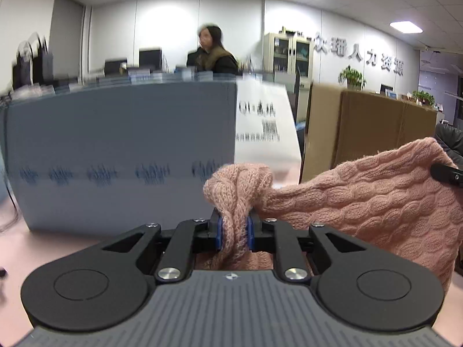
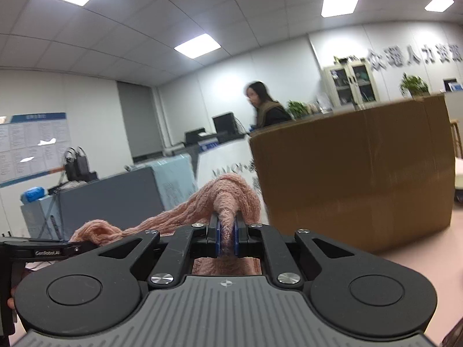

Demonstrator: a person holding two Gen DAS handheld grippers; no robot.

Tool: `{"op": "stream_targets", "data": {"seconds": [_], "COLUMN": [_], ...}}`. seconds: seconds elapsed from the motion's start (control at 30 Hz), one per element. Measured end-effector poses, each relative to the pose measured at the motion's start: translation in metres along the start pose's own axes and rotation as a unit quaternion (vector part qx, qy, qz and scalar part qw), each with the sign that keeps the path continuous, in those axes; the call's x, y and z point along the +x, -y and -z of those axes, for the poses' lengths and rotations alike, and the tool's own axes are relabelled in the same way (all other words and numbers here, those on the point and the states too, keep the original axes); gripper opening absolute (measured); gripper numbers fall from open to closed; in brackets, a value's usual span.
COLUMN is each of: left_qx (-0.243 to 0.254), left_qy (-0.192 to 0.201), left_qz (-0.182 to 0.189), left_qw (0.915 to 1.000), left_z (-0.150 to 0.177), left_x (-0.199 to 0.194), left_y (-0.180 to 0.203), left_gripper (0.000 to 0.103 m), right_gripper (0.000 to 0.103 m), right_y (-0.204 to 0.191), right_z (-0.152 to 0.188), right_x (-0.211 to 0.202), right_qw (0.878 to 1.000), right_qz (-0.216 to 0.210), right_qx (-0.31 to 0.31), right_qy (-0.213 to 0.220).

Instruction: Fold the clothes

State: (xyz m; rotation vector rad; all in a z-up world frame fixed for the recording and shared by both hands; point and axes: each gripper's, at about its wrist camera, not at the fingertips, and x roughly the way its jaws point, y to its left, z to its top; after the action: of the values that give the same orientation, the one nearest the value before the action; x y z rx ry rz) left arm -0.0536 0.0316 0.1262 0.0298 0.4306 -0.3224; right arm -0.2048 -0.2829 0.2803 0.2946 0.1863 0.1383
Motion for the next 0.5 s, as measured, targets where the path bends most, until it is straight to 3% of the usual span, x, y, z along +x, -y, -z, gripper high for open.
{"op": "stream_targets", "data": {"seconds": [0.07,0.27,0.37,0.5], "left_qx": [0.001,0.006,-0.015,0.004], "left_qy": [-0.019,-0.025,-0.04,-0.033], "left_qz": [0.002,-0.008,-0.018,-0.045], "left_qw": [0.9998,0.9996,0.9989,0.9984], "left_z": [0.014,0.05,0.06,0.072], "left_x": [0.015,0.035,0.044,0.045], "left_y": [-0.002,-0.006,-0.008,0.001], "left_gripper": [0.014,0.014,0.014,0.014], "right_gripper": [0.008,0.008,0.008,0.008], "right_y": [0.011,0.037,0.037,0.024], "right_z": [0.017,0.061,0.07,0.081], "right_x": [0.012,0.041,0.052,0.059], "right_qw": [1.0,0.998,0.996,0.996], "right_qz": [0.003,0.01,0.02,0.021], "right_qx": [0.014,0.04,0.02,-0.011], "right_qy": [-0.014,-0.052,-0.079,-0.085]}}
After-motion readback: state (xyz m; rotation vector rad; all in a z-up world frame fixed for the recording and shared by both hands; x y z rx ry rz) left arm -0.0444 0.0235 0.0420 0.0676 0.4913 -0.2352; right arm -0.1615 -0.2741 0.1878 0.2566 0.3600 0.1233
